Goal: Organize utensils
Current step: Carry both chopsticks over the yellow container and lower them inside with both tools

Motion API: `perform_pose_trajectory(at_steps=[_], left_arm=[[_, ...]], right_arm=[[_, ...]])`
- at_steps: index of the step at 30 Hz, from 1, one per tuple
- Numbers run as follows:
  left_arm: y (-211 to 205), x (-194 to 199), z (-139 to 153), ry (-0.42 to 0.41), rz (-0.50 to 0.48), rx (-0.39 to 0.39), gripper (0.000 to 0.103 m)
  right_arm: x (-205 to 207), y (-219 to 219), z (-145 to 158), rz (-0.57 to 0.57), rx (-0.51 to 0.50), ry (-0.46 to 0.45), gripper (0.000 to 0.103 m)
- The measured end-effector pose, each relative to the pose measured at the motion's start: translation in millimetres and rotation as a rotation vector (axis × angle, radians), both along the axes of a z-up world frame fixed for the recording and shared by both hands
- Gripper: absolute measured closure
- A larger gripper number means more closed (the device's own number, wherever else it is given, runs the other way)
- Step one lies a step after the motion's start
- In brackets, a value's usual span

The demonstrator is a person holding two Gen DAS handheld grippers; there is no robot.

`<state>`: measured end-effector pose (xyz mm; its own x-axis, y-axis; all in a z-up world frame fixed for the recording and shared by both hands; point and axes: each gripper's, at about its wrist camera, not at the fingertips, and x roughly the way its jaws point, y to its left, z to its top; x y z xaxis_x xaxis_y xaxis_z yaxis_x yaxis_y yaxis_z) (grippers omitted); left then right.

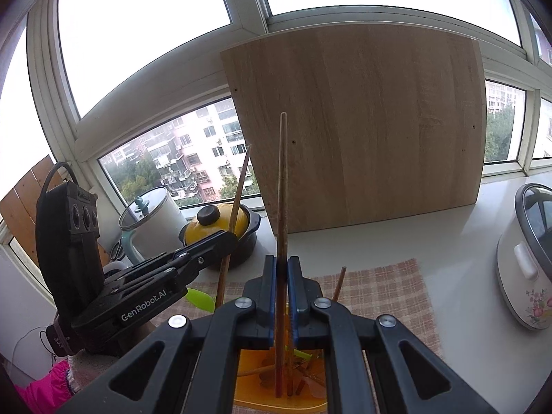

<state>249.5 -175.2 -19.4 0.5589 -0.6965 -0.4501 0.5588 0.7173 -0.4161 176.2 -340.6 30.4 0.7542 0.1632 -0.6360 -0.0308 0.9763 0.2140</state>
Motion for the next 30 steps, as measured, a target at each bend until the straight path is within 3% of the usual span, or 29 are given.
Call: perform_pose_trajectory(at_steps=[12, 25, 26, 27, 28, 29, 30], left_arm=[[10.3, -5.2, -11.7, 0.002, 0.017, 0.008, 0.099], [10.1, -29.8, -18.3, 0.057, -0.067, 0.073, 0.098], [10.2, -30.7, -18.5, 0.066, -0.072, 0.080, 0.096], [10.6, -31.2, -18.9, 0.078, -0.079, 0.088, 0.083], [11.8, -32.6, -19.0, 0.085, -0.078, 0.093, 0.073], [14.5, -35.3, -18.4, 0.081, -0.072, 0.093, 0.058], [17.9, -38.4, -16.8, 0.068, -0.064, 0.091, 0.057]], right_arm=[[-0.9, 1.7, -17.7, 0.008, -0.001, 0.039, 0.100], [-14.8, 6.0, -51.8, 0.025, -0.008, 0.123, 0.099], [-16.0, 6.2, -53.7, 0.028, -0.011, 0.128, 0.098], [-16.7, 6.5, -55.2, 0.031, -0.013, 0.131, 0.096], [-17.2, 6.8, -56.1, 0.033, -0.016, 0.134, 0.088], [-18.2, 6.9, -56.8, 0.037, -0.016, 0.136, 0.073], [-19.3, 7.6, -56.7, 0.036, -0.019, 0.133, 0.067]])
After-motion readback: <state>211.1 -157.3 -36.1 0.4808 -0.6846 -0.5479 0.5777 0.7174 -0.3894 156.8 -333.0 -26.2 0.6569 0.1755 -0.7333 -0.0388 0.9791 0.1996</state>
